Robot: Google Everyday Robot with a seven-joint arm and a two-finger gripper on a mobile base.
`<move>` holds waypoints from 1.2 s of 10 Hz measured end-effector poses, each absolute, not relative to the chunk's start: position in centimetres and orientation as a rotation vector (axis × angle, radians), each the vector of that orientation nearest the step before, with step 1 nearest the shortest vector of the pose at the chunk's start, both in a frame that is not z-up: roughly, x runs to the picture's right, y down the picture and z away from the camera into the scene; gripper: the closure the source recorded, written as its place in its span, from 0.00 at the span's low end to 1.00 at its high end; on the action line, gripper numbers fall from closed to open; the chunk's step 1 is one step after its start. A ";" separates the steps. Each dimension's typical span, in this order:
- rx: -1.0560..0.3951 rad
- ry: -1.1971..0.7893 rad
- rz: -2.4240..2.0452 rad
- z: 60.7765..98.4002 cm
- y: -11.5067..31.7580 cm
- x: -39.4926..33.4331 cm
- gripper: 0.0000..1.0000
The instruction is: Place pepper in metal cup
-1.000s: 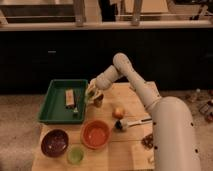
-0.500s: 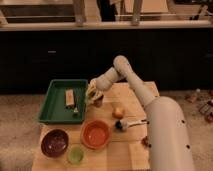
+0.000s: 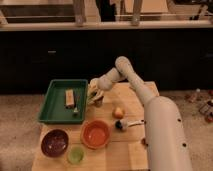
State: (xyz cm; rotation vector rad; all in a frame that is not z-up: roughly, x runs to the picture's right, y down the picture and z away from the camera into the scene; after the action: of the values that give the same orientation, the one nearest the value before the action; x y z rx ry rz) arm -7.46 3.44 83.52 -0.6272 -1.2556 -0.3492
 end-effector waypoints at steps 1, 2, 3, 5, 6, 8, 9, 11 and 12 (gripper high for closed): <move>-0.627 -1.253 -0.343 83.8 3.3 -7.3 0.96; -0.628 -1.251 -0.339 83.9 3.2 -7.3 0.90; -0.628 -1.249 -0.332 84.1 3.1 -7.1 0.79; -0.628 -1.248 -0.312 84.4 2.8 -6.6 0.60; -0.628 -1.248 -0.300 84.5 2.7 -6.3 0.48; -0.625 -1.250 -0.284 84.7 2.5 -5.8 0.29; -0.623 -1.251 -0.277 84.8 2.4 -5.6 0.22; -0.614 -1.252 -0.259 85.2 2.0 -5.2 0.20; -0.612 -1.255 -0.252 85.4 1.8 -5.0 0.20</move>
State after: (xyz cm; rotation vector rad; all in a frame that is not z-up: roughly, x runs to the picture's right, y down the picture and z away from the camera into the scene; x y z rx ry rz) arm -5.04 1.85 85.37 -0.6121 -1.2545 -0.2523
